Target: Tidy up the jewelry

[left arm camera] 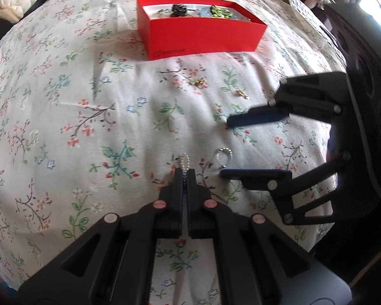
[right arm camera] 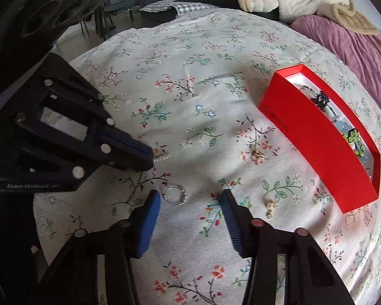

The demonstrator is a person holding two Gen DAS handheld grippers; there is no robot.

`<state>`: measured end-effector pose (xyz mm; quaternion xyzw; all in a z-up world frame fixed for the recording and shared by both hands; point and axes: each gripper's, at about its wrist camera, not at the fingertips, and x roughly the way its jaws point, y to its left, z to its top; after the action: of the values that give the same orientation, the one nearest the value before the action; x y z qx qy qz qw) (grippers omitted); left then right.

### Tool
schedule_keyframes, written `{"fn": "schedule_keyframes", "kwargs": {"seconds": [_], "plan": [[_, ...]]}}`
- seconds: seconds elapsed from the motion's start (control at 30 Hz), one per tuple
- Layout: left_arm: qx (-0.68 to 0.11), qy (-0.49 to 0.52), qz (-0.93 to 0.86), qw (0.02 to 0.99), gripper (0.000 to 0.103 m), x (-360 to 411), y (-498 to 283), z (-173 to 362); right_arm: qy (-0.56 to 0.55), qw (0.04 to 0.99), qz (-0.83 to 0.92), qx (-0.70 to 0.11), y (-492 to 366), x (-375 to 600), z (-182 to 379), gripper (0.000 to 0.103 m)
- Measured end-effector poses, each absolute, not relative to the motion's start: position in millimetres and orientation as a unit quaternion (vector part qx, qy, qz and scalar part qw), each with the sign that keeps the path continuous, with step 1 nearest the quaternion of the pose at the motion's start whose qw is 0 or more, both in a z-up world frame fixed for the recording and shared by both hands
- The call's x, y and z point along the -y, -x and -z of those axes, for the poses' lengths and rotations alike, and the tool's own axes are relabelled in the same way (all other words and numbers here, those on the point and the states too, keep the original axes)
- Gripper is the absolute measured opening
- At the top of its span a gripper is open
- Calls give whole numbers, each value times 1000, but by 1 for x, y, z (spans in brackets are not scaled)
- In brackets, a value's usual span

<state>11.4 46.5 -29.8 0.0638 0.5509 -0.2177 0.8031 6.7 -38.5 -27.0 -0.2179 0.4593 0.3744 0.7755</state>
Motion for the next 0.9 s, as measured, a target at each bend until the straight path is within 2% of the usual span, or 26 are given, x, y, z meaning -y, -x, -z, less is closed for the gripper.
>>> {"fn": "schedule_keyframes", "kwargs": {"seconds": [0.07, 0.23, 0.43, 0.9], "plan": [[-553, -61, 216, 803, 3, -50, -12, 29, 215, 772, -382, -460, -6, 36, 27, 37], [-553, -60, 215, 803, 3, -58, -10, 25, 210, 769, -389, -461, -4, 32, 28, 33], [-553, -60, 213, 803, 3, -53, -12, 26, 225, 764, -393, -459, 0, 26, 28, 20], [-537, -54, 190, 820, 3, -51, -18, 16, 218, 782, -378, -446, 3, 39, 12, 19]]}}
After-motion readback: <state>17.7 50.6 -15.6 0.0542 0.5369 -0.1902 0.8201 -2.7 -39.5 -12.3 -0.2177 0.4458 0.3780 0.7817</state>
